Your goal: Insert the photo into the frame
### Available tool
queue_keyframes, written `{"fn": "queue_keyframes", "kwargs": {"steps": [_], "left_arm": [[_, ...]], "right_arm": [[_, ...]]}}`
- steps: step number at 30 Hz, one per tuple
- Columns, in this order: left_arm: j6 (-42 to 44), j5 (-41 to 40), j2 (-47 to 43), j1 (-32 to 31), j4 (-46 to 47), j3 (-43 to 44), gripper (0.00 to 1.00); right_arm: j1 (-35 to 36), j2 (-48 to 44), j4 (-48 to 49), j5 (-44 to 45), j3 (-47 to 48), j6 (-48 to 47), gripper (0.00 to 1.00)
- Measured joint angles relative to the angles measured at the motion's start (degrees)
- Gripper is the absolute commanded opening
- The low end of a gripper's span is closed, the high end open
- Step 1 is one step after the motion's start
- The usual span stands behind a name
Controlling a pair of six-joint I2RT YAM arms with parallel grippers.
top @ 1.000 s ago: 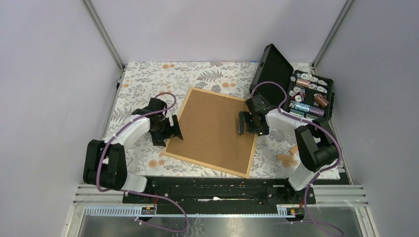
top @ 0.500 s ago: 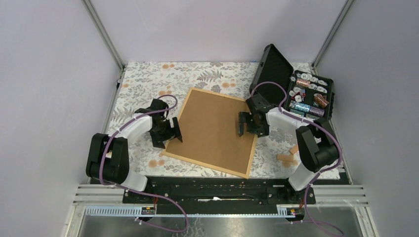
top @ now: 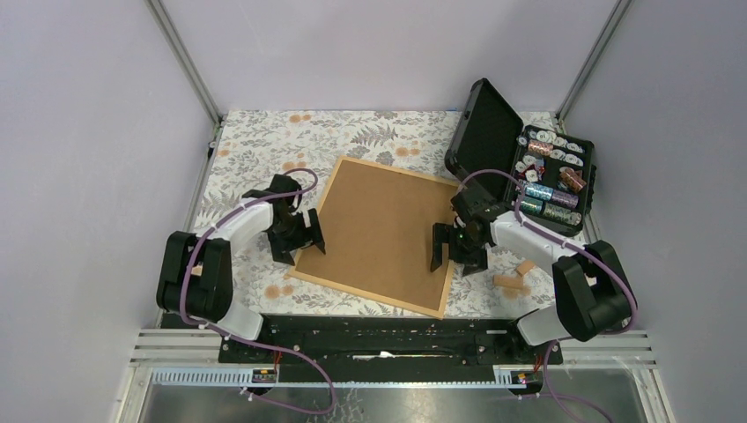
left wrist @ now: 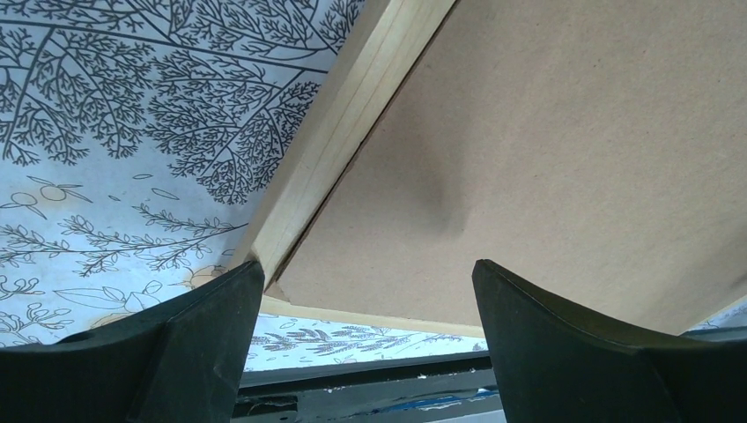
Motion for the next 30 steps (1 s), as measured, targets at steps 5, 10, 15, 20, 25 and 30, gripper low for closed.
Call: {"fn": "queue_keyframes", "kwargs": {"steps": [5,10,15,20,25,30], "left_arm": [[0.87,0.83,0.94,0.02,-0.66,0.70,0.93],[2.05,4.11,1.11,0.13,-0.74,0.81,0.92],[3.06,7.78,1.16,0.46,-0.74,0.68,0.91],[3.78,9.16,0.87,0.90,-0.76,0.68,0.91],[3.69,9.79,-1.81,1.16,-0.90,0.68,0.88],[3.23,10.03,-6.01,1.46,-0.35,0.70,0.88]], "right_arm": [[0.00,-0.44,1.51,-2.78,-4.04,1.57,0.89],[0.00,0.22,4.35,-5.68,-5.57,3.58,0.88],[-0.11,0.70,6.19,-7.28,-5.62,4.94,0.88],[-0.22,0.70,6.38,-7.39,-5.77,5.62,0.87],[-0.55,0.70,6.60,-7.63,-5.92,6.19,0.86],[-0.57,0.68,6.62,-7.58,-5.97,6.25,0.86]]}}
